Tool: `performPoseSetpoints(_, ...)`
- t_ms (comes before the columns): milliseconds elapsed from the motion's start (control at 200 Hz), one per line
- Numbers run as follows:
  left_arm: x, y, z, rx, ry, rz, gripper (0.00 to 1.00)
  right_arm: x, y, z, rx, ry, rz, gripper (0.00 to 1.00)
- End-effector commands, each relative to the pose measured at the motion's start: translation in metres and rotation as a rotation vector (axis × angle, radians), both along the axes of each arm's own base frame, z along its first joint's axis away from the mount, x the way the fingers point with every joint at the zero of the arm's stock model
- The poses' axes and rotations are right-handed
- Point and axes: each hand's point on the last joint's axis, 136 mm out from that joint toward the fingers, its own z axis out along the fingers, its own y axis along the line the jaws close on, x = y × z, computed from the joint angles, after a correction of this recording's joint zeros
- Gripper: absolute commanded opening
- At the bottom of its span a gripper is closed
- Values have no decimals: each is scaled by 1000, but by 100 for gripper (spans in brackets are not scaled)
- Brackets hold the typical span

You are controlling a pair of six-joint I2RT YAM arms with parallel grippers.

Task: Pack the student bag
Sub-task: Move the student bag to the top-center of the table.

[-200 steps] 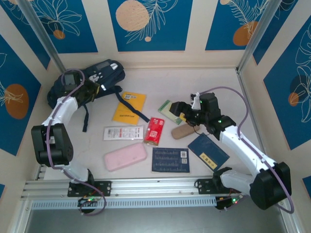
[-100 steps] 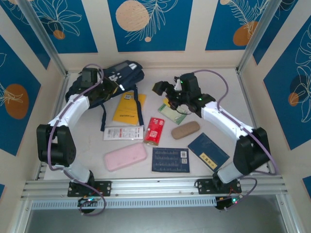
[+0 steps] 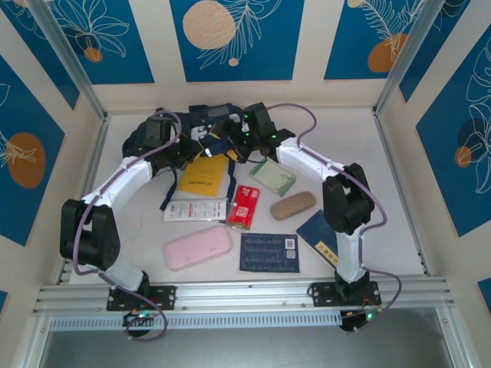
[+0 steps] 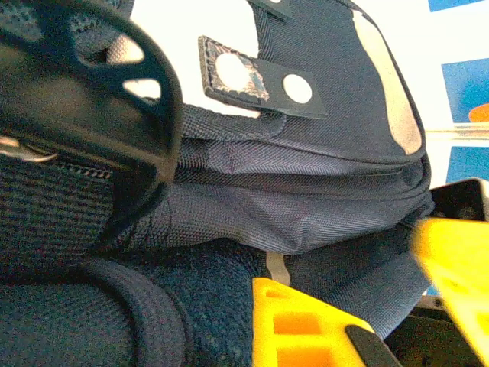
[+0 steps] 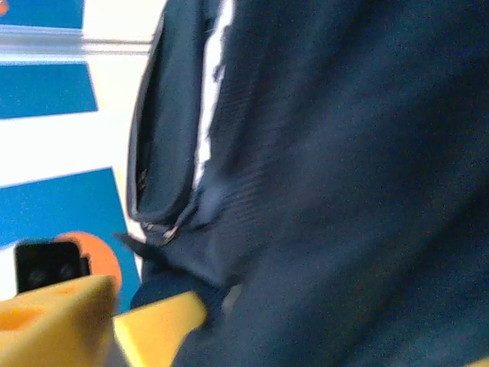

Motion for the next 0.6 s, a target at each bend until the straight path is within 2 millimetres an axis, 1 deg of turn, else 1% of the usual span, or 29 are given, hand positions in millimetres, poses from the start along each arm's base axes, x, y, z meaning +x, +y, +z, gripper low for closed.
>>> performPoseSetpoints(0, -10, -24, 43, -55, -134, -119, 0, 12, 0, 2, 19, 16, -50, 47)
performPoseSetpoints(20, -11, -24, 42, -49, -130, -121, 0, 13, -1, 2, 17, 15, -59, 40)
performPoseSetpoints(50, -12, -23, 43, -43, -130, -122, 0, 14, -5, 1, 8, 17, -70, 33)
performPoseSetpoints(150, -17, -21, 45, -33, -128, -125, 0, 18, -17, 4, -20, 6, -95, 17)
performPoseSetpoints(205, -20, -19, 50, -29, -134, -125, 11, 18, -24, 6, -25, 2, -103, 11)
performPoseSetpoints(295, -25, -14, 56, 0, -134, -116, 30, 19, -34, 11, -18, -10, -106, 8)
performPoseSetpoints(360, -28, -8, 60, 22, -126, -103, 52, 19, -40, 15, -7, -23, -93, 6)
performPoseSetpoints(410, -30, 1, 62, 45, -109, -77, 63, 19, -44, 19, -8, -39, -85, 4)
performPoseSetpoints(475, -32, 18, 62, 75, -83, -21, 68, 17, -51, 28, -12, -74, -71, 3)
performPoseSetpoints(540, -32, 40, 61, 94, -68, 56, 69, 16, -58, 38, -17, -112, -60, 2)
performPoseSetpoints(595, -33, 62, 54, 116, -41, 136, 69, 15, -63, 46, -28, -144, -46, 2)
